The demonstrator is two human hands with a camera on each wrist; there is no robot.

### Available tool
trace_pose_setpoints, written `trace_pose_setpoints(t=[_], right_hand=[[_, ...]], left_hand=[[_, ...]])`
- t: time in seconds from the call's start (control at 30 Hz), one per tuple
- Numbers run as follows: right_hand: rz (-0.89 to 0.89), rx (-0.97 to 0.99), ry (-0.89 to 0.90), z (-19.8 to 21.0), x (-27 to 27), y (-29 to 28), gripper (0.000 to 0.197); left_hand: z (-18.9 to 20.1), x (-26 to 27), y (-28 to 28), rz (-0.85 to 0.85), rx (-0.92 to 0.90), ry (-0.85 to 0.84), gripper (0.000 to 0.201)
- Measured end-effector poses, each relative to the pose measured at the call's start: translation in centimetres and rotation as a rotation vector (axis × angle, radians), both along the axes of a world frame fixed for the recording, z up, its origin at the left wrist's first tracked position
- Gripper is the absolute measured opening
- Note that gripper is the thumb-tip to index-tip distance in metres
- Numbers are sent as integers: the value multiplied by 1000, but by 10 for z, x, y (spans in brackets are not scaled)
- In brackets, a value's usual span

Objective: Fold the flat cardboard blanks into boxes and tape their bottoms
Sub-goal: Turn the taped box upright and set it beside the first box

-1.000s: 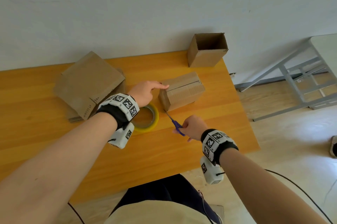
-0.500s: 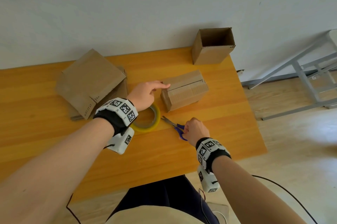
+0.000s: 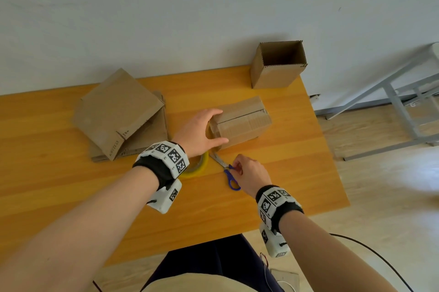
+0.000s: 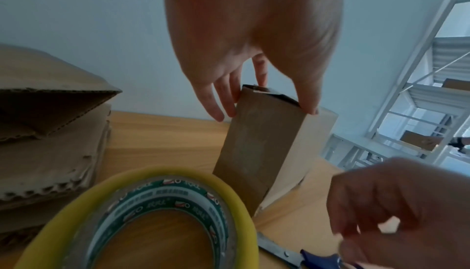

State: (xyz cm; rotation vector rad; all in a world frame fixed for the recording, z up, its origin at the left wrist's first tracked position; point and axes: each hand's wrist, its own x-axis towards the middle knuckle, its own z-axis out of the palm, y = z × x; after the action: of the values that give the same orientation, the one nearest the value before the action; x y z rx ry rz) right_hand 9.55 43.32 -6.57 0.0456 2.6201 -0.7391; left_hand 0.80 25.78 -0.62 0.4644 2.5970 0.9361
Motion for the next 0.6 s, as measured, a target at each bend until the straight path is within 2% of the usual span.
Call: trace_pose_setpoints(t=[0.2,0.27,0.33,0.43,0.6], right_hand=[[37,87,685,25,-15,5,19],[29,119,784,31,-26,5,18],[35,161,749,35,-35,3,29],[120,200,589,40,-45,0,46],[200,252,431,39,-53,5,59]], left_hand=[[-5,1,-1,24,-39,87,60],[-6,4,0,-20,-111,175,62],[-8,10,4,-92,-214,248,62],[-11,15,13,-161,-332,291,59],[-14,14,19,-135,-362,259,57]])
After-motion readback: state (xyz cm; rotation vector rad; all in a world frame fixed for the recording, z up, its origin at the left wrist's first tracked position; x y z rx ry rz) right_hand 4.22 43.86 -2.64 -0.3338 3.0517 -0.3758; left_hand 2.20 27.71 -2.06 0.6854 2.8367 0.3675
